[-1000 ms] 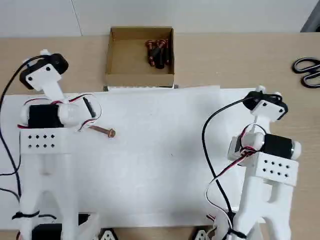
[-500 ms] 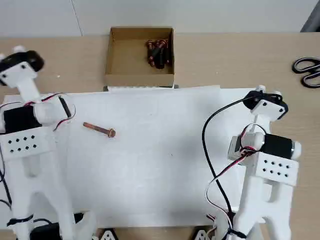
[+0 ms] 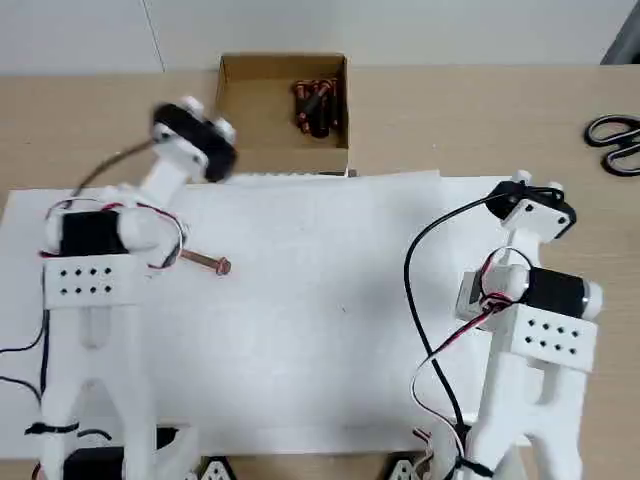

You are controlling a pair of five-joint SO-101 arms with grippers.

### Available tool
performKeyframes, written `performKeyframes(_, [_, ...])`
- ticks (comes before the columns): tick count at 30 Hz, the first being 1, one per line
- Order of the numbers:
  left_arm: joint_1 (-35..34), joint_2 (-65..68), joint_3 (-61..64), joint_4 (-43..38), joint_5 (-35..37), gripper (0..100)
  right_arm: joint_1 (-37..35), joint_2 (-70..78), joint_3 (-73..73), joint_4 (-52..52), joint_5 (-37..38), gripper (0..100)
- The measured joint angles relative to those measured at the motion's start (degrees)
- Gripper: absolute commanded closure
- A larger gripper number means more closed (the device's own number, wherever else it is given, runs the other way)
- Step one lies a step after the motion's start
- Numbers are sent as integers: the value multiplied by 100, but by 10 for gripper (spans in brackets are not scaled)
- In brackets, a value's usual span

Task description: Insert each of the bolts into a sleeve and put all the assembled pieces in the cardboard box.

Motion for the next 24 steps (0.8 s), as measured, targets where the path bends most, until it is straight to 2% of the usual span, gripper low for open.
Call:
performKeyframes(3, [0,0,246,-281,-360,993,0,0,0,0,0,995])
performKeyframes(7, [0,229,334,-774,-448,993,0,0,0,0,0,995])
performKeyframes(10, [0,738,132,-738,-475,993,0,0,35,0,0,995])
performKeyframes(21, [-193,3437,-2532,1081,-193,992,0,0,35,0,0,995])
performKeyframes(24, [-211,4035,-3305,1530,-580,979,0,0,35,0,0,995])
